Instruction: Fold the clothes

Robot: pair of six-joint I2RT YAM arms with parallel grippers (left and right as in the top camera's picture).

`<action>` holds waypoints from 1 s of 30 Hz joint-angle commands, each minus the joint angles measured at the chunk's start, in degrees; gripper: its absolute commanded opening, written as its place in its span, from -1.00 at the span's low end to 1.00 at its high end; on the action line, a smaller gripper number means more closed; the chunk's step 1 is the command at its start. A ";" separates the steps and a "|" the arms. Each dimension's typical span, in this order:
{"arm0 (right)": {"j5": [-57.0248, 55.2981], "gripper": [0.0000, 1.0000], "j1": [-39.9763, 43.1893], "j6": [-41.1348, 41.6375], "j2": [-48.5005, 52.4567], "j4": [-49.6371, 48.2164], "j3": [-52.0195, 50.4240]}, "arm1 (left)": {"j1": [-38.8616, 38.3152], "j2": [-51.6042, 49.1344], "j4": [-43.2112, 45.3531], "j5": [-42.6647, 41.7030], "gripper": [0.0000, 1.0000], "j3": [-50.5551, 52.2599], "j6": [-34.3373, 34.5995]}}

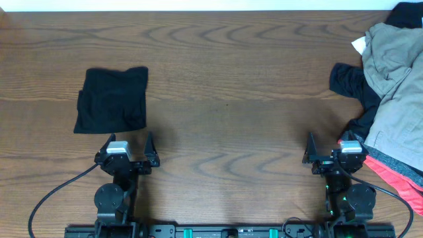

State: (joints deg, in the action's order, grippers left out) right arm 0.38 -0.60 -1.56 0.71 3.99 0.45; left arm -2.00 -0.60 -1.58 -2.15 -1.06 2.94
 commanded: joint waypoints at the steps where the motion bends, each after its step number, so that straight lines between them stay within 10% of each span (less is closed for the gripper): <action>1: -0.15 0.98 0.11 -0.68 -0.33 0.22 -0.13 | -0.22 0.31 -2.45 1.38 0.96 0.83 -0.72; 30: 0.31 0.99 0.11 7.67 -0.33 0.09 -0.11 | -0.22 0.31 -2.27 1.33 0.96 0.68 3.43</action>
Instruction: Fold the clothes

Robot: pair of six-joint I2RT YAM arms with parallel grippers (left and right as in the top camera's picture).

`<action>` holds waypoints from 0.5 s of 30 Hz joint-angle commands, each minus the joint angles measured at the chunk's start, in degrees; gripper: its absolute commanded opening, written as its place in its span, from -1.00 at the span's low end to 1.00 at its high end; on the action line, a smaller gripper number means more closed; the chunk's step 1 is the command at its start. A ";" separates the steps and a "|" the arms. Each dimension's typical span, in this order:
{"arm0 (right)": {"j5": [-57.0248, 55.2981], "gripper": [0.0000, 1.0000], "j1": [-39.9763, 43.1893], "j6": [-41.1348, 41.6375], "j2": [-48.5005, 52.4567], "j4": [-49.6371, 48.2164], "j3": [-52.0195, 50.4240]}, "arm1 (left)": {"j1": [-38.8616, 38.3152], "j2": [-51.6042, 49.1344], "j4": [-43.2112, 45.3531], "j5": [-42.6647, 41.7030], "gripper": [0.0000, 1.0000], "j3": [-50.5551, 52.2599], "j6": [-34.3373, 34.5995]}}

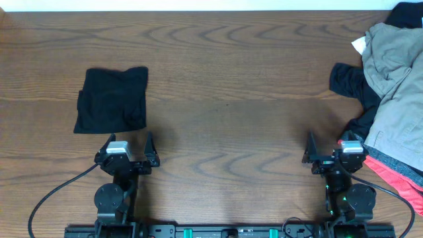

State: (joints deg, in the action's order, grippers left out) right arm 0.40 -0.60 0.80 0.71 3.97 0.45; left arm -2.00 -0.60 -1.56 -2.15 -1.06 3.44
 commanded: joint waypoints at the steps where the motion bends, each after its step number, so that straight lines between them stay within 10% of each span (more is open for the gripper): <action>1: 0.26 0.98 0.11 5.90 -0.33 0.09 0.00 | -0.24 0.26 -2.32 1.29 0.96 0.46 4.24; 15: -2.23 0.98 0.22 7.06 14.29 12.68 19.52 | -0.22 -18.88 -13.55 -0.17 0.96 -23.45 5.66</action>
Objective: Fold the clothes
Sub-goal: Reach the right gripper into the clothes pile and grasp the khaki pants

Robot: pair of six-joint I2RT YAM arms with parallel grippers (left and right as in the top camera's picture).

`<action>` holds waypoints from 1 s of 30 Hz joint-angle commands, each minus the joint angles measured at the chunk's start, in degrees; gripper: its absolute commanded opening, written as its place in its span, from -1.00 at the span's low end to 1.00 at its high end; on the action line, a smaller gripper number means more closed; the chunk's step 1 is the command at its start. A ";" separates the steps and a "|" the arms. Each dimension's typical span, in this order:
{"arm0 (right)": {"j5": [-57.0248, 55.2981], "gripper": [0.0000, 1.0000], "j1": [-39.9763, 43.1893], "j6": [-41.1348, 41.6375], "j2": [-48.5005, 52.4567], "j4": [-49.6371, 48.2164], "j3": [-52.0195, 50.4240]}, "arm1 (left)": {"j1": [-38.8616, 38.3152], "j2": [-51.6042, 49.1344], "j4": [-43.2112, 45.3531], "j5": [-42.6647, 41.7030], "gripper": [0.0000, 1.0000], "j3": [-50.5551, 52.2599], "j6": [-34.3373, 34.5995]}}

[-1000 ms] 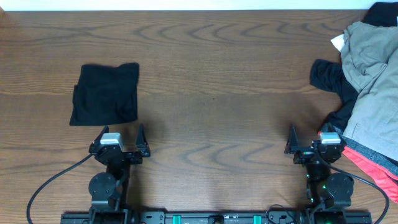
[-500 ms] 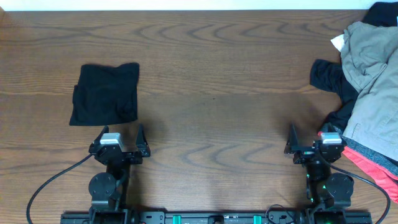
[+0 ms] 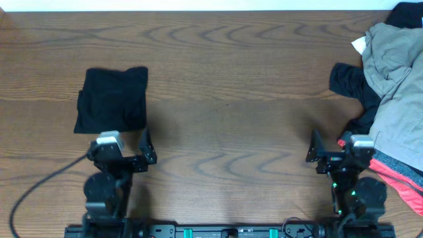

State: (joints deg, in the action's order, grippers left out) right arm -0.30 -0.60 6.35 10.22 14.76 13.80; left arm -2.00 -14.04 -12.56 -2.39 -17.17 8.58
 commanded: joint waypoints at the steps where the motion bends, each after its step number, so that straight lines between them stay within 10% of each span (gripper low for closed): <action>1: -1.66 0.99 0.22 1.51 7.45 3.48 8.66 | -0.24 -8.57 -5.11 0.04 0.96 -10.67 0.52; 14: -2.08 0.98 0.33 -2.54 49.29 35.63 43.87 | -0.22 -34.62 -28.63 -1.68 0.96 -39.47 0.52; 30: -8.74 0.96 30.18 -1.38 74.49 31.61 45.77 | -0.22 -35.45 -28.48 -2.97 0.96 -39.71 0.55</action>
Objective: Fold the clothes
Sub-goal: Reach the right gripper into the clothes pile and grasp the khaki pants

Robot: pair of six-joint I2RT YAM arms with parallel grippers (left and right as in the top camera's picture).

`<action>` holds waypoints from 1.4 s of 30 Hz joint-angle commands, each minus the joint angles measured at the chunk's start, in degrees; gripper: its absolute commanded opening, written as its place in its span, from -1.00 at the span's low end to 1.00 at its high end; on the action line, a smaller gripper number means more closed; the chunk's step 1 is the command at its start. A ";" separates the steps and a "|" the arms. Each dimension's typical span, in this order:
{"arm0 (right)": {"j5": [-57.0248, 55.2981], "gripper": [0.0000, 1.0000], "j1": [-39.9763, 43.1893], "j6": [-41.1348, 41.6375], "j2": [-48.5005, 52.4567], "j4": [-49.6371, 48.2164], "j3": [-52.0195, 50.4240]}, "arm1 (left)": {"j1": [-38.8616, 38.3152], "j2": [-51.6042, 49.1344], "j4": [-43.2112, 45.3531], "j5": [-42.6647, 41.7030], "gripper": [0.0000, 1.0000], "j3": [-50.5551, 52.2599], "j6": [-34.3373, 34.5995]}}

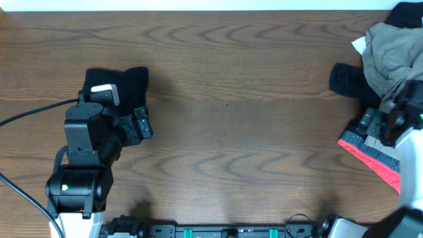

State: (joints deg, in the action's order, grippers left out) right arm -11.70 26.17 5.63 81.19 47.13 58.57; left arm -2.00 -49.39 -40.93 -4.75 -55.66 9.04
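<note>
A folded black garment (129, 80) lies at the table's left. My left arm stands tall over its near edge and hides part of it; the left gripper (141, 124) hangs just right of and below the cloth, its jaws too dark to read. At the right edge lies a pile: a grey garment (390, 49), a black garment (347, 79) and a pink-red garment (373, 153). My right gripper (370, 122) is over the pile's left side, between the black and pink-red cloth. Whether its fingers hold cloth does not show.
The wooden table (231, 99) spreads between the two arms. A white scrap (359, 45) and another black piece (410, 12) sit at the pile's far end. A black cable (33, 114) runs left from the left arm. The pile reaches past the right edge of view.
Both arms have left the near edge. The left arm now stands over the folded black garment's near side; the right arm is further right, its gripper over the pile's left side.
For the first two moments both arms rested at the near edge with fingers spread, the black fold at left and the pile at right. Then each had shifted slightly outward. Now the left is at the fold and the right at the pile.
</note>
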 commanded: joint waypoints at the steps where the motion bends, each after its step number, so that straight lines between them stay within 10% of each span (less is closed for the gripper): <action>1: 2.67 0.95 4.07 -1.01 4.92 -1.22 1.01 | -0.22 -0.20 0.00 -0.61 0.96 -1.22 0.09; 21: 1.66 0.84 2.34 -2.29 18.99 -10.29 0.96 | -0.22 -1.49 0.94 -0.63 0.96 -1.22 0.09; 25: 1.88 0.39 1.92 -2.21 19.87 -10.56 0.96 | -0.22 -1.49 0.92 -0.63 0.96 -1.20 0.09; 31: 2.29 -0.97 1.49 -2.21 19.85 -10.54 0.98 | -0.22 -1.49 0.92 -0.61 0.96 -1.20 0.09; 42: 9.07 -0.98 -5.27 -3.65 9.92 -1.01 11.15 | -0.22 -1.49 1.53 -0.61 0.96 -1.20 0.09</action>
State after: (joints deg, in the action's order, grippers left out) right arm -7.75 24.60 3.29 97.08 44.93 64.40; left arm -2.00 -50.85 -39.79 -4.78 -55.66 9.04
